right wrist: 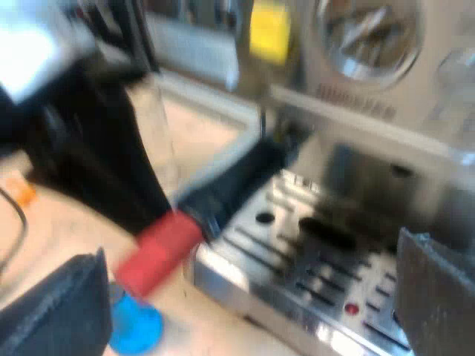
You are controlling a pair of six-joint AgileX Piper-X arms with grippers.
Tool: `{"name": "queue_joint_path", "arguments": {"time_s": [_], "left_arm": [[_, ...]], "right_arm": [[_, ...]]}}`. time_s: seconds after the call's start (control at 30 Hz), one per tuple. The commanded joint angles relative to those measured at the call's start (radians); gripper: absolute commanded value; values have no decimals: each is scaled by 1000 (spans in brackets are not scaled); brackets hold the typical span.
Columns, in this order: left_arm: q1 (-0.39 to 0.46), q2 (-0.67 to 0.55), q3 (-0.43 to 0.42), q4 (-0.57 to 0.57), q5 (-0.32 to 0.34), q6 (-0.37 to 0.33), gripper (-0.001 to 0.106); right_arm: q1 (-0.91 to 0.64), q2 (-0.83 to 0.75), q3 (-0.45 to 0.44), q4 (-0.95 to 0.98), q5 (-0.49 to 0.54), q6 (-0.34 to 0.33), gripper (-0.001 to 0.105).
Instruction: Put the handle in the coffee machine
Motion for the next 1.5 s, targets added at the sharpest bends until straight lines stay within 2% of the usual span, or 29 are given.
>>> {"name": "queue_joint_path", "arguments": {"time_s": [0.03,0.23,0.27,0.37,0.4,0.53,0.6,0.67,0.83,0.93,1.03,1.1,1.13,1.2,1.27,1.33,1.43,1.47,1.5], "left_arm": [[-68,-7,2,-35,114,-38,0],[-105,-7,2,-62,97,-65,0],[-105,-13,2,-55,48,-65,0],[-102,-23,2,-46,-11,-58,0],[-98,-34,2,-35,-52,-51,0],[-84,-97,2,13,-94,-51,0],[-81,-142,2,58,-195,-51,0],[-72,-170,2,84,-249,-27,0],[-4,-293,2,116,-285,-18,0],[39,-355,2,116,-343,-18,3],[65,-396,2,114,-395,-18,19],[79,-418,2,110,-435,-38,44],[80,-422,2,105,-443,-52,52],[82,-437,2,78,-520,-113,82],[82,-444,-8,60,-597,-153,106],[82,-444,-23,19,-660,-168,105],[82,-444,-43,-49,-697,-168,105],[82,-444,-43,-57,-699,-168,105],[82,-444,-76,-151,-701,-185,105]], "right_arm": [[-3,-27,-6,1,-11,-6,79],[-3,-42,-6,52,-39,-3,79],[-3,-42,-6,52,-52,-3,79],[-3,-42,-6,52,-56,-3,79],[-3,-42,-6,52,-56,-3,79],[-3,-42,-6,47,-56,-3,79],[-3,-42,-6,47,-56,-3,79],[-3,-42,-6,47,-56,-3,79],[-3,-42,-6,47,-56,-1,79],[-3,-42,-6,47,-65,-1,79],[-7,-42,-6,47,-67,-1,79],[-24,-42,-6,47,-70,1,79],[-29,-42,-6,47,-70,1,79],[-54,-42,-12,47,-75,1,79],[-82,-42,-21,54,-100,1,79],[-114,-42,-45,88,-136,1,79],[-166,-42,-88,179,-146,1,79],[-220,-42,-127,259,-146,1,79],[-260,-42,-155,303,-146,1,79]]}}
